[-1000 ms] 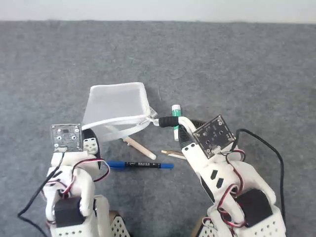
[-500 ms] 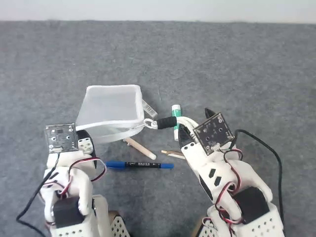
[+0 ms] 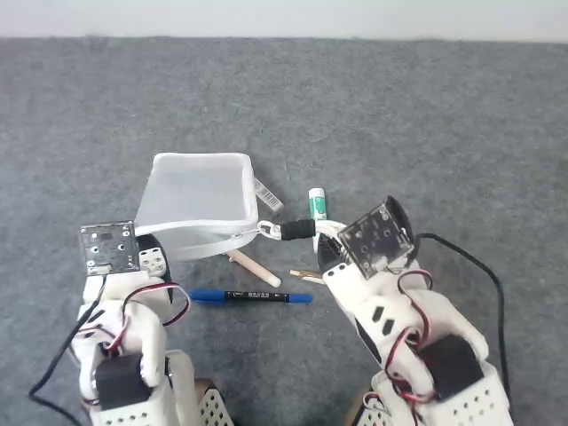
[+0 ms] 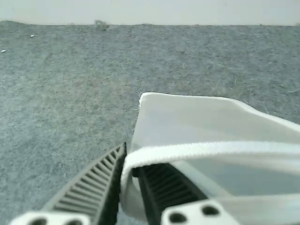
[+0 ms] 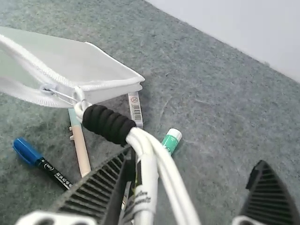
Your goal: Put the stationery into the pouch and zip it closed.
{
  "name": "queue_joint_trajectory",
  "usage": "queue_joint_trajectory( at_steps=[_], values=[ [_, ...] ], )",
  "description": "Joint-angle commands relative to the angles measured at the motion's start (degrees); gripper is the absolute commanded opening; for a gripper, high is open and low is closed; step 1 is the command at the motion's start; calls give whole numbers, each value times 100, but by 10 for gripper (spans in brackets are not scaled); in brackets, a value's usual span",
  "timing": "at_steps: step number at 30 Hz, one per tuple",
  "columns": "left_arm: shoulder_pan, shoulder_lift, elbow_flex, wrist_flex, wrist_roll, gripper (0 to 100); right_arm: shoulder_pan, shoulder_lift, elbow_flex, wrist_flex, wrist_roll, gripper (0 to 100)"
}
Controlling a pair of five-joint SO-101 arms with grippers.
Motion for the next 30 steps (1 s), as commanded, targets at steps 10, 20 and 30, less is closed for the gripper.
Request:
queue_joint_trajectory(
  at_steps=[10,20,30],
  values=[
    [-44,-105,-163,-185,97,10,189,3618,-2110,840,-501,325],
    [-44,-105,-163,-185,105,10,-549,3705,-2646,1895,-510,324],
    [-44,-105,-163,-185,97,11,-1174,3477,-2699,2123,-712,325]
  ],
)
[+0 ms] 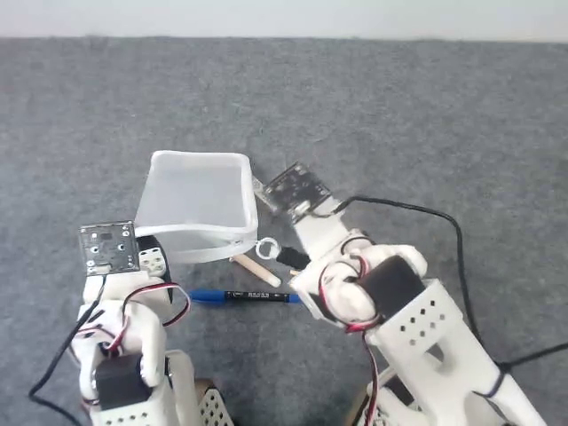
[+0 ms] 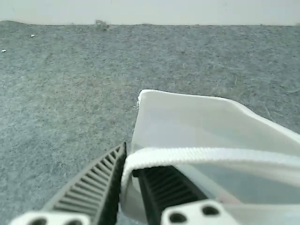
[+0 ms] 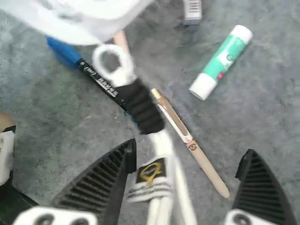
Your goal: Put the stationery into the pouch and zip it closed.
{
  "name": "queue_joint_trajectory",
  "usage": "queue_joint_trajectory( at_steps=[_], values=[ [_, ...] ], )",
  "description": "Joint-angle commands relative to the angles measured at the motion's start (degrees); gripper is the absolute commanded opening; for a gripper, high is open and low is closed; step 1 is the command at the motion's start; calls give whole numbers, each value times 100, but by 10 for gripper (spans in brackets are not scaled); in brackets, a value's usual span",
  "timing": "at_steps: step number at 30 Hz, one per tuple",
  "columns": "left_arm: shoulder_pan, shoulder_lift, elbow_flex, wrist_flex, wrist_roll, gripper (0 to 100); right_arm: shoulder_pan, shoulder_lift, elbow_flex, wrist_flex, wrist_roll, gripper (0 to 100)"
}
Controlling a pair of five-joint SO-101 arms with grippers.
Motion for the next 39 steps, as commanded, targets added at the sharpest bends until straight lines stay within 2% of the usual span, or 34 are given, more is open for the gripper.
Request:
queue_joint_trajectory(
  at_steps=[1,5,9,13,20,27,33,36,39],
  values=[
    [-35,-105,-163,-185,97,11,-163,-180,-299,-101,-53,325],
    [-35,-105,-163,-185,79,11,-163,259,-325,-84,-44,344],
    [-35,-105,-163,-185,79,11,-136,787,-519,48,-44,434],
    [-35,-105,-163,-185,79,11,-145,1033,-809,347,-97,444],
    [-35,-105,-154,-185,79,11,-127,620,-1459,1420,-598,444],
    [-35,-105,-154,-185,79,11,-136,-391,-1477,1552,-624,444],
    [-35,-105,-163,-185,97,11,-101,-567,-1240,1015,-633,443],
    [-44,-105,-163,-185,105,11,224,-567,-941,400,-633,441],
    [-44,-105,-163,-185,105,11,593,-567,-563,-435,-624,391]
  ],
)
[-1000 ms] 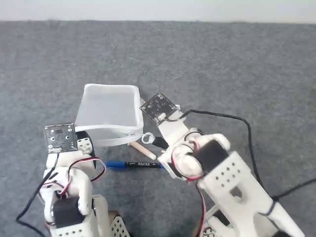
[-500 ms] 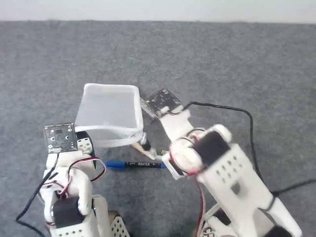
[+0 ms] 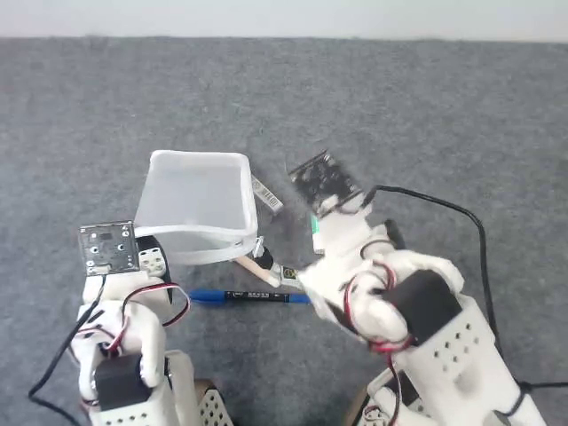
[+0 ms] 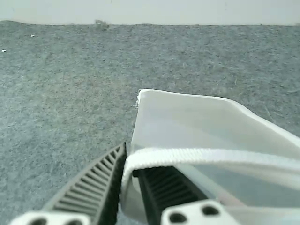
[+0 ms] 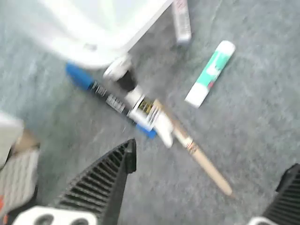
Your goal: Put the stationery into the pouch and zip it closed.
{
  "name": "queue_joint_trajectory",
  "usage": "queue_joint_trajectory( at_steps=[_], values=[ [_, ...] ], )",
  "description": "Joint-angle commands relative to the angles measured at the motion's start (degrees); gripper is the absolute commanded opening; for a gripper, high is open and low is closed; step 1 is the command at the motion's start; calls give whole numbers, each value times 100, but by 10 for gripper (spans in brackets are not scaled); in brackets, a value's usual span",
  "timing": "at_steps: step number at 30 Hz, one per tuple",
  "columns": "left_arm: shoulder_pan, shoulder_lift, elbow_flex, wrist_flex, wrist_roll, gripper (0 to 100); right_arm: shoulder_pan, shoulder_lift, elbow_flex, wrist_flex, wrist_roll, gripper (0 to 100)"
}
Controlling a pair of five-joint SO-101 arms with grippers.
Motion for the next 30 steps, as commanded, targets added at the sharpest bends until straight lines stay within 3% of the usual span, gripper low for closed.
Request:
queue_joint_trajectory(
  at_steps=[1,7,13,19,24,30],
  values=[
    [-79,-105,-171,-185,105,11,497,-110,431,-1262,-35,369],
    [-325,-105,-163,-281,114,11,523,13,1213,-2738,0,329],
    [-316,-105,-163,-281,114,11,558,1165,958,-3134,176,325],
    [-316,-105,-163,-281,114,11,1165,2624,316,-3609,149,323],
    [-316,-105,-163,-281,114,11,1279,3846,-369,-3609,149,257],
    [-316,-105,-163,-281,114,11,1297,4963,-1073,-3503,185,249]
  ],
)
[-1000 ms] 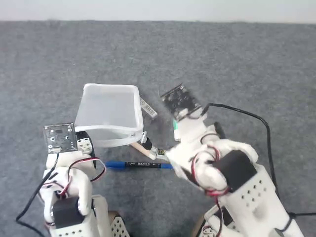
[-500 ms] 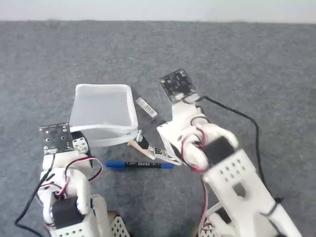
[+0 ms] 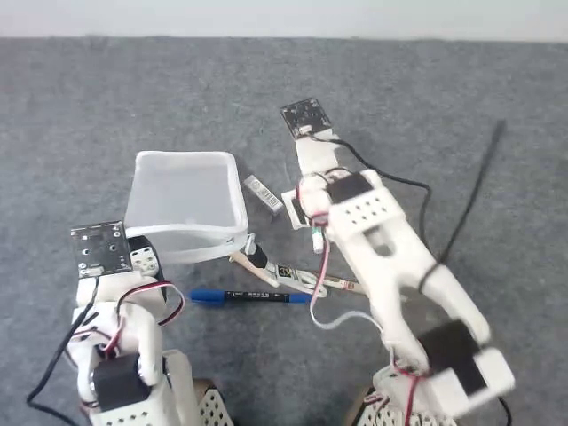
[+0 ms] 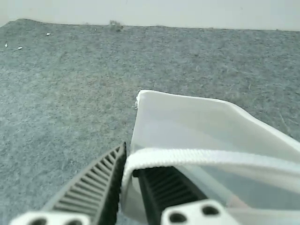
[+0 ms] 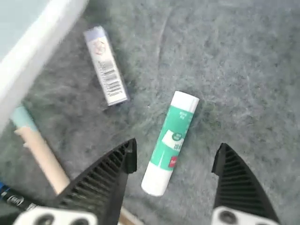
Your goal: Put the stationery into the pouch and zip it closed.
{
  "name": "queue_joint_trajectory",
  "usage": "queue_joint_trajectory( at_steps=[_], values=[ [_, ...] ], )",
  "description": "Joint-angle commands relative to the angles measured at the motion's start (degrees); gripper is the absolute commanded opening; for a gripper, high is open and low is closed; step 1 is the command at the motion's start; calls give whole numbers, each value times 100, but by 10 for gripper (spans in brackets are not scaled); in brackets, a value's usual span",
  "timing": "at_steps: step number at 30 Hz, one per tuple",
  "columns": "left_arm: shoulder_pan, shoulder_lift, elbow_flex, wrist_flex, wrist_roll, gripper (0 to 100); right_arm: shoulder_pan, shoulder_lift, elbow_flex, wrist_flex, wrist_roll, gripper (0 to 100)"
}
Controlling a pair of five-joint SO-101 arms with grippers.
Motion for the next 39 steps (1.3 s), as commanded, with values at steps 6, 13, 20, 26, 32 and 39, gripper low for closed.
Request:
queue_joint_trajectory(
  at_steps=[6,13,20,26,32,39],
  values=[
    [-18,-105,-163,-202,114,11,163,1095,-1380,382,88,246],
    [-18,-105,-163,-202,114,11,374,1771,-1873,382,97,245],
    [-18,-105,-163,-202,114,11,382,2237,-2171,391,105,240],
    [-18,-105,-163,-202,114,11,382,2527,-2488,620,105,174],
    [-9,-105,-163,-202,114,11,382,2993,-2919,901,105,173],
    [-9,-105,-163,-202,114,11,382,3644,-3692,1455,105,141]
  ],
)
